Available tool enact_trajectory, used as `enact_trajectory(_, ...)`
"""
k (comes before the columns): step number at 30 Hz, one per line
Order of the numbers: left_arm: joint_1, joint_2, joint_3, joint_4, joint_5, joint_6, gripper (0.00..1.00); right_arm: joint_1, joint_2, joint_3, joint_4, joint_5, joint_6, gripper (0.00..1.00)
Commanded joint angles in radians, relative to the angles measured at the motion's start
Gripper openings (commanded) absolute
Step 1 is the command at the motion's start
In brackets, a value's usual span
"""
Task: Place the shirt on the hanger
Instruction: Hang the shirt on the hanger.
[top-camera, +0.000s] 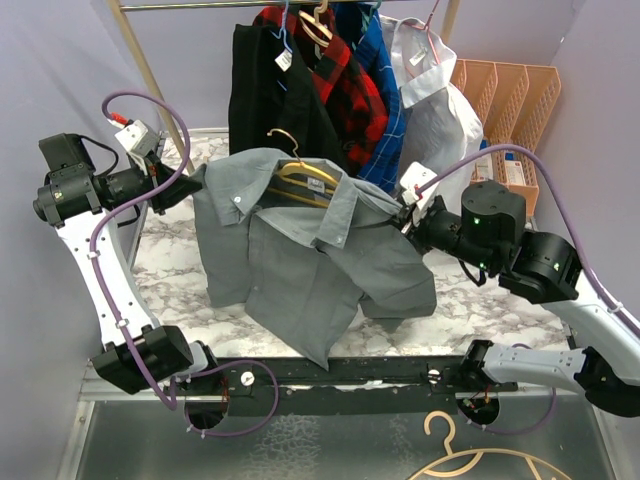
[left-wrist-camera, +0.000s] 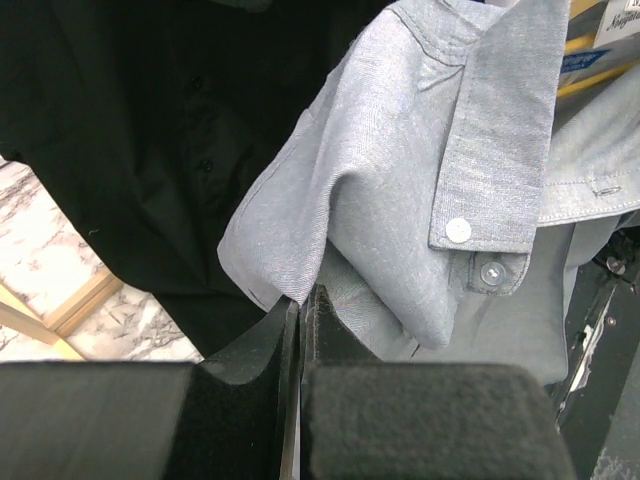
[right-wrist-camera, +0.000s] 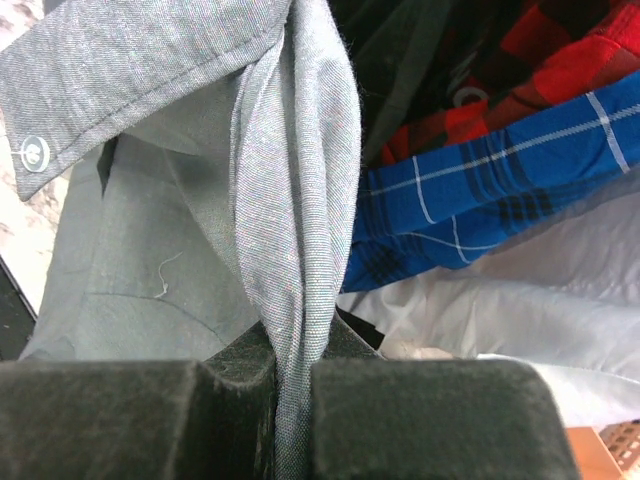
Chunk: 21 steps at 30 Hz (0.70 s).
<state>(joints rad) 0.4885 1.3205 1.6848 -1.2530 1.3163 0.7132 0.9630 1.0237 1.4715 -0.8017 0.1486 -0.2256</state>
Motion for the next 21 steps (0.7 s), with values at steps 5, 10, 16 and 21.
enact_trajectory(5,-0.001,-0.026,-0.011,0.02,0.05,-0.028,0.0,0.004,0.081,0.054,-0.01,0.13,0.037,0.01)
enact_trajectory(10,-0.031,-0.022,0.024,-0.158,0.061,0.096,0.0,0.005,0.113,-0.016,0.138,0.195,0.105,0.01)
enact_trajectory(16,-0.118,-0.074,-0.069,-0.17,0.009,0.12,0.0,0.005,0.016,-0.179,0.434,0.285,0.19,0.01)
enact_trajectory(21,-0.195,-0.119,-0.27,-0.048,-0.072,0.054,0.0,0.005,-0.077,-0.323,0.668,0.29,0.228,0.01)
